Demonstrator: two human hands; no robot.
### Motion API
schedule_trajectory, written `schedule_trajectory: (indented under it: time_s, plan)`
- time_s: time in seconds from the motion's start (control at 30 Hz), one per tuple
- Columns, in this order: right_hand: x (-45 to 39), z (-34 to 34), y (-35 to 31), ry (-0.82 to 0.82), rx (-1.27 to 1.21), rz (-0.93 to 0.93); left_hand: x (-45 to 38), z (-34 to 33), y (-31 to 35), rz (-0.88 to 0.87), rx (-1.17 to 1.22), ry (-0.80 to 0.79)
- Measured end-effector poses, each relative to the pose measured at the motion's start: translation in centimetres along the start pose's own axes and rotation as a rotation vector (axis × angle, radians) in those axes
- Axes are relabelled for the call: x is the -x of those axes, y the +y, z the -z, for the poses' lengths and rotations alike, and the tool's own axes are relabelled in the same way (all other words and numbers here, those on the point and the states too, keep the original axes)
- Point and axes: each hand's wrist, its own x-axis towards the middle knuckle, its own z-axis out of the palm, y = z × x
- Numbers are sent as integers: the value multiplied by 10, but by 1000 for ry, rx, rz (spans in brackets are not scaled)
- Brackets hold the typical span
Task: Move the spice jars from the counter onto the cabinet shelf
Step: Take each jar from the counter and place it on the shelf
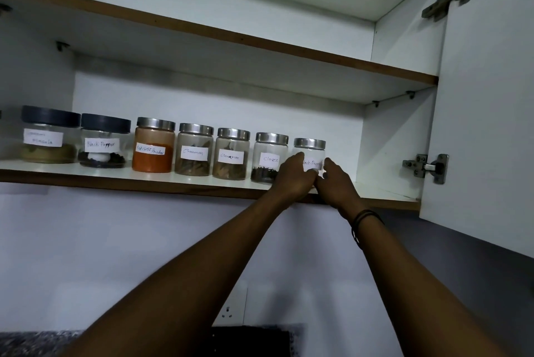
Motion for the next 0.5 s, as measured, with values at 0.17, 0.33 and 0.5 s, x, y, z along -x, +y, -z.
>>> schedule_trajectory:
  time_s: [0.17, 0.33, 0.5]
  plan:
    - [59, 5, 5, 159, -50, 117, 45, -10, -12, -122, 94, 14]
    - [120, 4, 19, 59, 23, 175, 97, -28, -27, -210, 190, -84]
    - [201, -6, 62, 53, 63, 18, 164, -73, -63, -26, 234, -172]
